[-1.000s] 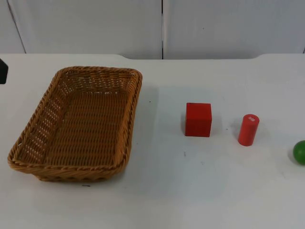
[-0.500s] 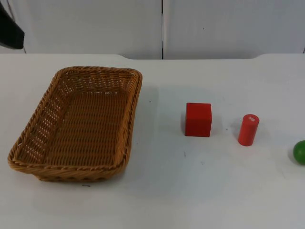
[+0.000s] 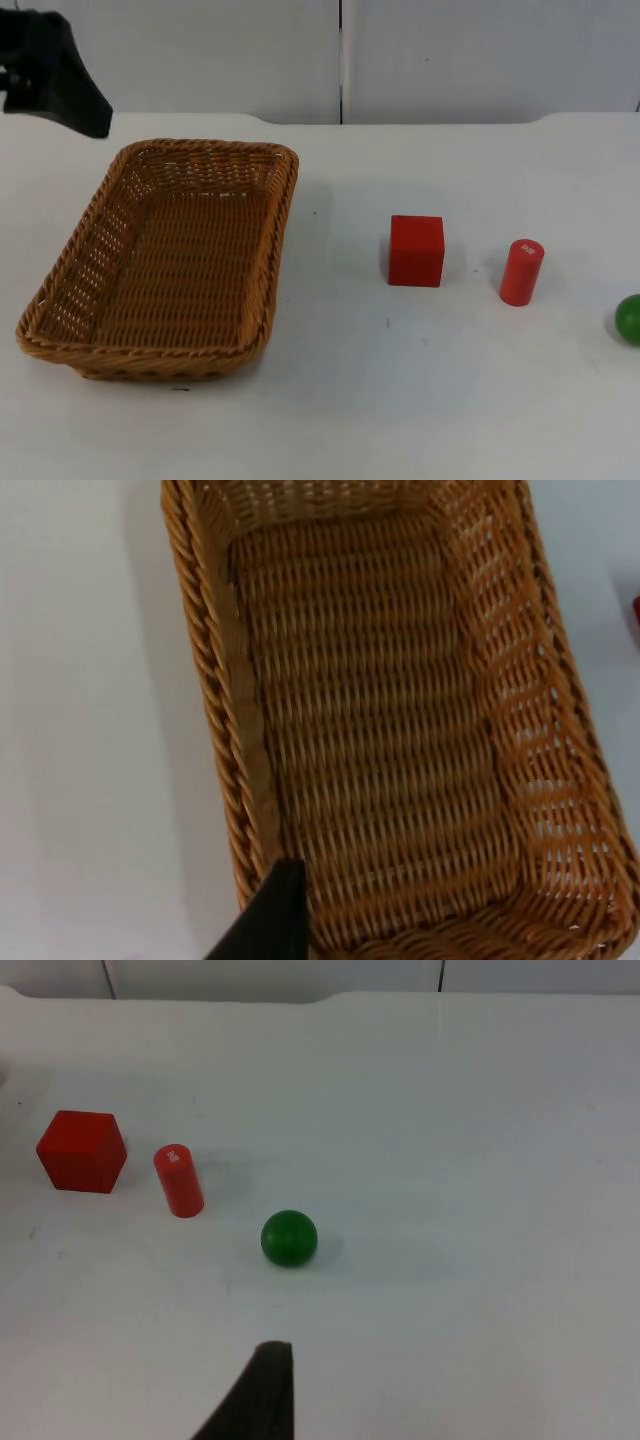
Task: Pick up the basket with the left hand and place the object to the left of the red cylinder into the basket with the right hand.
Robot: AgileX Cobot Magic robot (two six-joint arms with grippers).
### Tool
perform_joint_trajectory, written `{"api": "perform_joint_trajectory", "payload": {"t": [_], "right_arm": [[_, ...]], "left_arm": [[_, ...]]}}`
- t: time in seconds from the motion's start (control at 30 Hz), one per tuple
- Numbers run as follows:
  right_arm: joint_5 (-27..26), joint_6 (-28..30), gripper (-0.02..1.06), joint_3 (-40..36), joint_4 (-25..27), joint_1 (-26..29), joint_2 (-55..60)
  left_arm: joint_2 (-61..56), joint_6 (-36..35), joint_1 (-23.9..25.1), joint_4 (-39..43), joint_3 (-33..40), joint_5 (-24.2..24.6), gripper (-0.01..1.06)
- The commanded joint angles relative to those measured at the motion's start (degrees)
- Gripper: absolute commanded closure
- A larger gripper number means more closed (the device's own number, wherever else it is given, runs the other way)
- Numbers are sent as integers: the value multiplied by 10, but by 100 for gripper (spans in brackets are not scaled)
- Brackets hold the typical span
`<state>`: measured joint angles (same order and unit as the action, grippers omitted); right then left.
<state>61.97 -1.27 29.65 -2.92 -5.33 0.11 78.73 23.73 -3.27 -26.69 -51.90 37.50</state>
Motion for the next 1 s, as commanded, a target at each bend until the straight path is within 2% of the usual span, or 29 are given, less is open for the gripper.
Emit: {"api": "perform_joint_trajectory", "payload": {"t": [0.0,0.27,0.47,0.57,0.73,0.97], "right_arm": [[-1,7,-1,-1,3,6,-1],[-1,7,-1,-1,3,6,-1],[-1,7,-1,-1,3,6,-1],[-1,7,-1,-1,3,6,-1],[-1,7,-1,-1,3,6,-1],[-1,7,-1,-1,3,6,-1]], "left_arm": [[40,6,-1,-11,-13,-8,0],[114,13,-1,-8,-46,-7,0],[167,14,-1,-3,-102,-4,0],[188,14,-1,1,-133,7,0],[250,1,10,11,-199,54,0],[303,-21,48,7,-221,67,0]]}}
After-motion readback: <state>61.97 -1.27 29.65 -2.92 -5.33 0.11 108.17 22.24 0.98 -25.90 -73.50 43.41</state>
